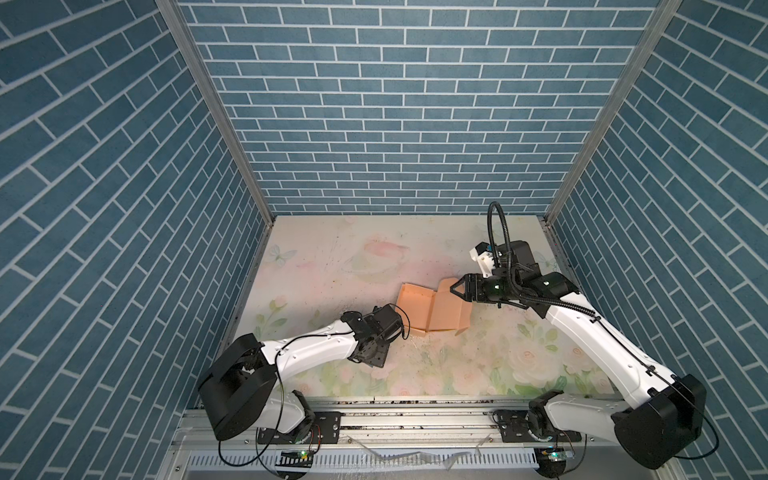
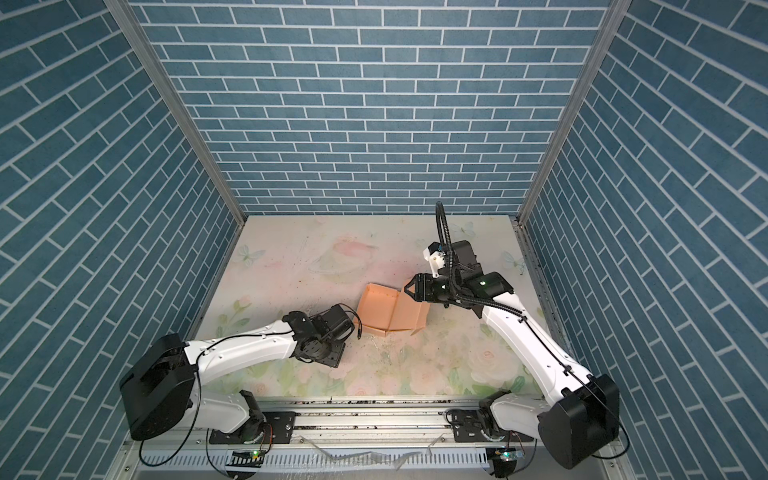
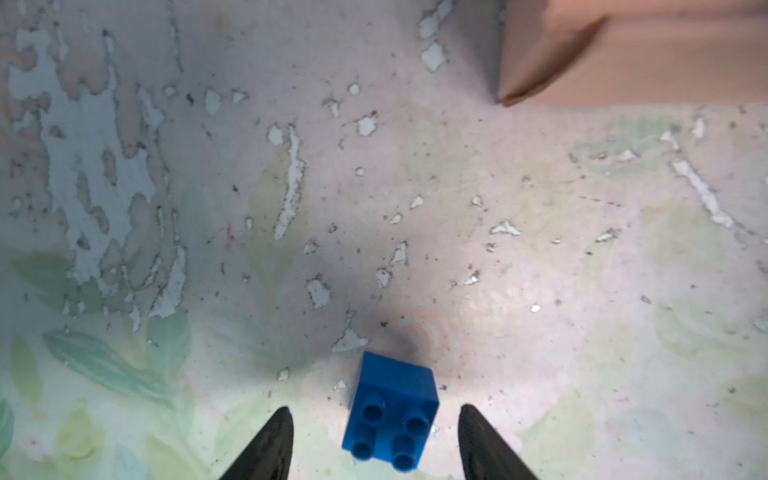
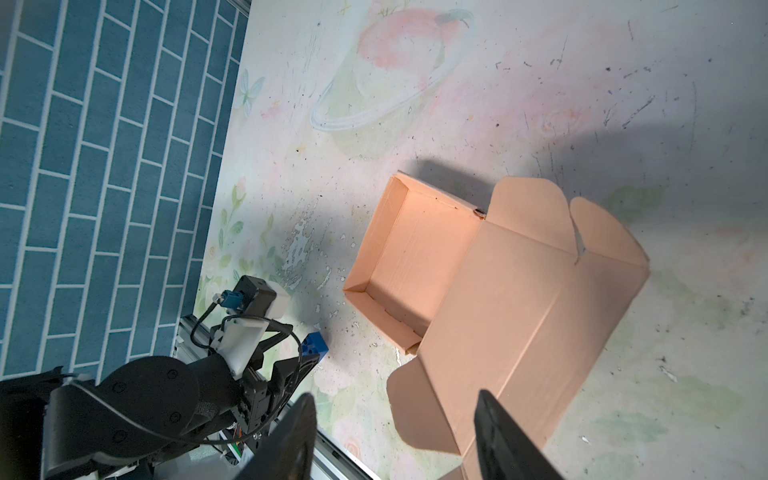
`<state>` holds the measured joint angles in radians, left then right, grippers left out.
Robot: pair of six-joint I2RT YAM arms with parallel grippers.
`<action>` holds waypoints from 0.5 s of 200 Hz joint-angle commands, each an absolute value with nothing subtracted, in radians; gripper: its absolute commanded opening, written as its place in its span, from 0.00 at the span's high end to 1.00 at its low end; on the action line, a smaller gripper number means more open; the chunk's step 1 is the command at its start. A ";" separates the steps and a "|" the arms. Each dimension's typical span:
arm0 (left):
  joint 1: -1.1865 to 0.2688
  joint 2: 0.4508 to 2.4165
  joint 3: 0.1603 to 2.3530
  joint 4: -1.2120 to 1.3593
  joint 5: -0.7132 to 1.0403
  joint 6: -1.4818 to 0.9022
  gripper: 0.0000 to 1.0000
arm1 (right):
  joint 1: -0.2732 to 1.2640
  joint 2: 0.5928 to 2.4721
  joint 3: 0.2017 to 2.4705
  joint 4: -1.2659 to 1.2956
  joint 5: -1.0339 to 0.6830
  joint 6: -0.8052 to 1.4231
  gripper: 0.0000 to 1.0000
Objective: Fold the paper box
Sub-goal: 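Close the left gripper on the blue Lego block and lift it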
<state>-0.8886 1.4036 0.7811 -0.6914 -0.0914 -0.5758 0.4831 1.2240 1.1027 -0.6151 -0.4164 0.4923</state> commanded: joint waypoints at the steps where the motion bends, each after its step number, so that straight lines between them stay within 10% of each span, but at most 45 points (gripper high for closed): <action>1: -0.891 1.415 0.790 -0.673 -0.043 -0.478 0.35 | 0.480 1.203 1.086 -0.602 -0.431 0.476 0.39; 100: -0.890 1.521 0.801 -0.716 -0.055 -0.490 0.43 | 0.480 1.190 1.078 -0.595 -0.430 0.479 0.40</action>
<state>-0.8890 1.5013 0.7811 -0.6853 -0.0406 -0.4808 0.4831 1.2148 1.0885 -0.6033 -0.4221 0.4923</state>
